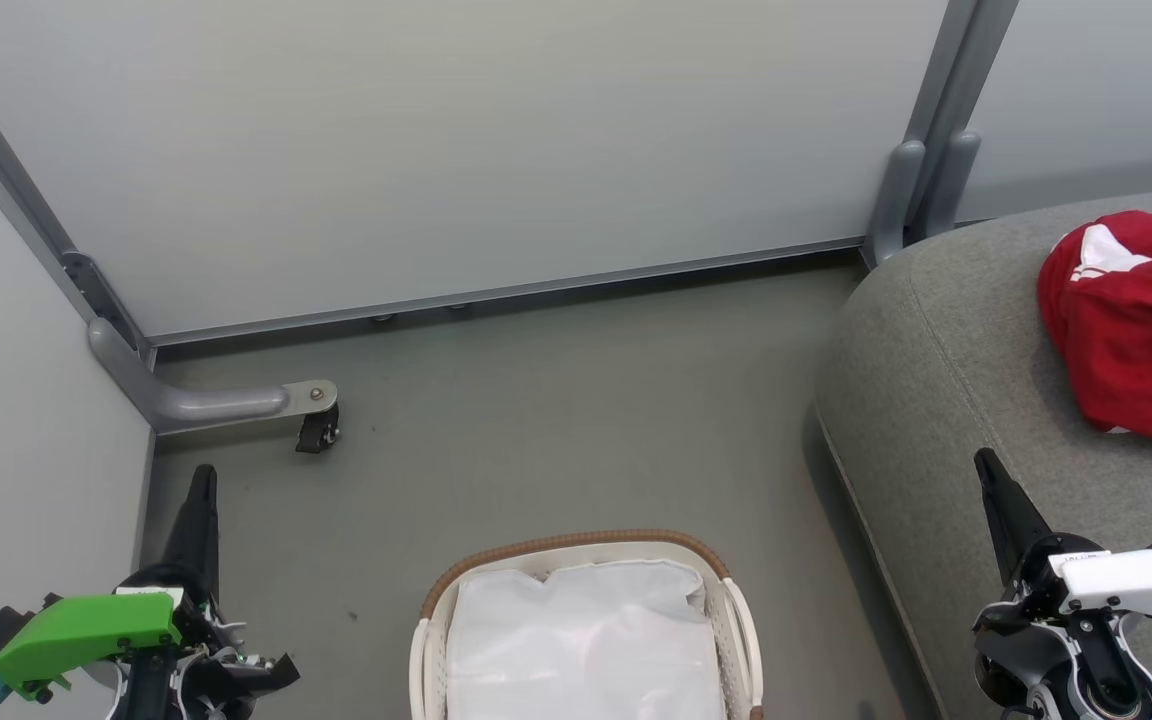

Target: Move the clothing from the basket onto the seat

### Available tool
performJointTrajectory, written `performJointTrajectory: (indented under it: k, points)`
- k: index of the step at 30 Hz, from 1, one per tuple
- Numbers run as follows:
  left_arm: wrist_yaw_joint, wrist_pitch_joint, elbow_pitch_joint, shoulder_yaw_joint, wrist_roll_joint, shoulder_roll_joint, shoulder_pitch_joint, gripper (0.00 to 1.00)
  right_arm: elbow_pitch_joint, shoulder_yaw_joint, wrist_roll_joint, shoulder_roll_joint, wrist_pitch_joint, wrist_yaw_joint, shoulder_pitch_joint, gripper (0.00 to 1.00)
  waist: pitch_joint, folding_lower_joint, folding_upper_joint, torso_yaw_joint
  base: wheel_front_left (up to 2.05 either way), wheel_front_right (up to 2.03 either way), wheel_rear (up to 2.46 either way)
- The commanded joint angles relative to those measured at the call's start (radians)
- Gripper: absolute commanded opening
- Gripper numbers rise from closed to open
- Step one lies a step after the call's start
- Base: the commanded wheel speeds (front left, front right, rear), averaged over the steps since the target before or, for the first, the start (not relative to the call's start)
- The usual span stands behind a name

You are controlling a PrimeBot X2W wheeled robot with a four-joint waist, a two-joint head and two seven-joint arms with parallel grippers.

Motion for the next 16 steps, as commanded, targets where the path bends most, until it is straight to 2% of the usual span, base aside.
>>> performJointTrajectory:
  k: [1, 16]
  points:
    - [-0.005, 0.004, -0.002, 0.002, -0.003, 0.004, -0.011, 0.0, -0.005, -0.002, 0.003, -0.006, 0.003, 0.0, -0.009, 0.0, 0.0, 0.0, 0.0, 0.0, 0.0, 0.0, 0.0]
    - [-0.005, 0.004, -0.002, 0.002, -0.003, 0.004, -0.011, 0.0, -0.004, -0.002, 0.003, -0.006, 0.003, 0.0, -0.009, 0.0, 0.0, 0.0, 0.0, 0.0, 0.0, 0.0, 0.0]
